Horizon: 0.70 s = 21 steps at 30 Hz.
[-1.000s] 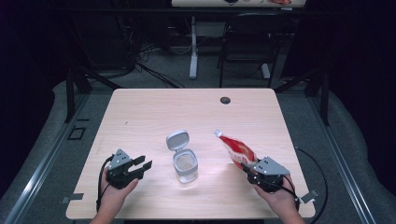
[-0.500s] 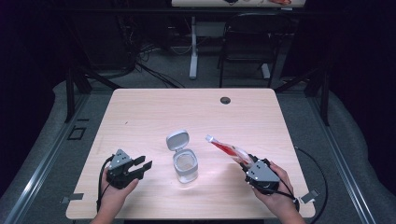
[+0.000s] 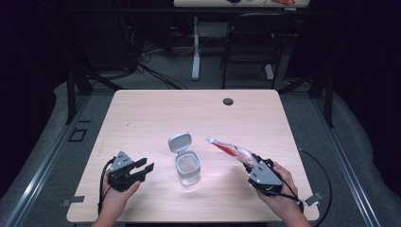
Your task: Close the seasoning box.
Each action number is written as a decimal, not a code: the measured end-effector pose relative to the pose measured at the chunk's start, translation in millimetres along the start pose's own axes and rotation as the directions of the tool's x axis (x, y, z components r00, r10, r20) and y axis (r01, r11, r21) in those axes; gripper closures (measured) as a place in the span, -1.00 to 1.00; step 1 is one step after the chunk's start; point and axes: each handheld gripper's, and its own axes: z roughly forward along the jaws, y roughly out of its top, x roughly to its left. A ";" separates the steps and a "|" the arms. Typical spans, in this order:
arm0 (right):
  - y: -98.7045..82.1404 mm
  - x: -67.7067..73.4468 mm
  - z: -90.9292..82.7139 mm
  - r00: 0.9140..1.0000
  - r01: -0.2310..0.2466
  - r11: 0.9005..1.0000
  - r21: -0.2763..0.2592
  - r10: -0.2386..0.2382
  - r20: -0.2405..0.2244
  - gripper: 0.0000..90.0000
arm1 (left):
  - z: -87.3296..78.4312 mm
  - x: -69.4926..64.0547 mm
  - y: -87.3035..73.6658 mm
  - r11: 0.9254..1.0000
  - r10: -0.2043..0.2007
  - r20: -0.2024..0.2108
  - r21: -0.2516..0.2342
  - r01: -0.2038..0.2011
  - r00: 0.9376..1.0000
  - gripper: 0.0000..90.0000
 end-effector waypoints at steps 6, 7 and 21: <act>4.6 1.1 -0.3 0.997 0.063 0.998 0.019 -0.064 0.033 0.28 | -0.1 0.0 -0.1 1.000 0.000 0.000 0.000 0.000 1.000 0.35; 4.9 1.1 0.1 0.997 0.071 0.997 0.019 -0.072 0.034 0.28 | -0.3 0.1 -0.1 1.000 0.000 0.000 0.002 0.000 1.000 0.35; 14.6 1.2 -7.3 0.977 0.195 0.980 0.044 -0.198 0.081 0.28 | -0.1 -0.4 0.0 1.000 0.001 -0.001 -0.002 -0.001 1.000 0.35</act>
